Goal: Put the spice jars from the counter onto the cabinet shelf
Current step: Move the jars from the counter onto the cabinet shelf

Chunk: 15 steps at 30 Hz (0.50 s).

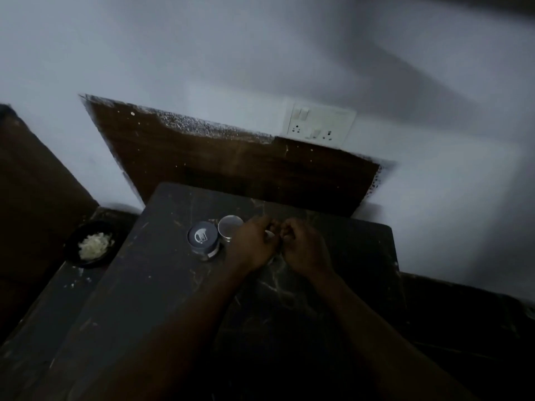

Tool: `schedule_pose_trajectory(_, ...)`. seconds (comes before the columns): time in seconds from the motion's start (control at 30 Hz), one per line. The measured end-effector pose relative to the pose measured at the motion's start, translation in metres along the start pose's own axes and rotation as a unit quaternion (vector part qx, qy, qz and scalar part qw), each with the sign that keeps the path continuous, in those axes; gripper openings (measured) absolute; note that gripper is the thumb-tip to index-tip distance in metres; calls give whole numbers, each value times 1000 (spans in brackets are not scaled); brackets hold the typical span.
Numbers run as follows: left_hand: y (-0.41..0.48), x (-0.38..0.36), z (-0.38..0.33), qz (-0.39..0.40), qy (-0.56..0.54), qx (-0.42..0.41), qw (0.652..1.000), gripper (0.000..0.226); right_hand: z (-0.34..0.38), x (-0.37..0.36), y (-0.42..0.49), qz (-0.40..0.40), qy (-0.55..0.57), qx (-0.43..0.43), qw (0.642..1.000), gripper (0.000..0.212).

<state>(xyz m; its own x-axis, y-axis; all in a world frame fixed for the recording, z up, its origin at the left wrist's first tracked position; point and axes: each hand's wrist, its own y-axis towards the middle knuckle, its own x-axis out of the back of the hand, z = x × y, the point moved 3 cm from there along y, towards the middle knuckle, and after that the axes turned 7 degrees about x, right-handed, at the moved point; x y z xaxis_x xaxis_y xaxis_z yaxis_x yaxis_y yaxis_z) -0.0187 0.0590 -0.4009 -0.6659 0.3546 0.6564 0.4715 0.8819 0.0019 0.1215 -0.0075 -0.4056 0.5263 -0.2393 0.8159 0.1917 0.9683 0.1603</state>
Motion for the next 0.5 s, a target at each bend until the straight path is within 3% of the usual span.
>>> schedule_pose_trajectory(0.17, 1, -45, 23, 104, 82, 3, 991, 27, -36, -32, -16, 79, -67, -45, 994, 44)
schedule_pose_trajectory(0.27, 3, -69, 29, 123, 91, 22, 988, 44, -52, -40, -24, 117, -97, -67, 986, 63)
schedule_pose_trajectory(0.37, 10, -92, 34, 145, 135, 54, 979, 76, -66, -45, -27, 97, -40, -132, 986, 76)
schedule_pose_trajectory(0.5, 20, -114, 37, 152, 210, 50, 965, 87, -85, -56, -30, 100, 22, -154, 983, 73)
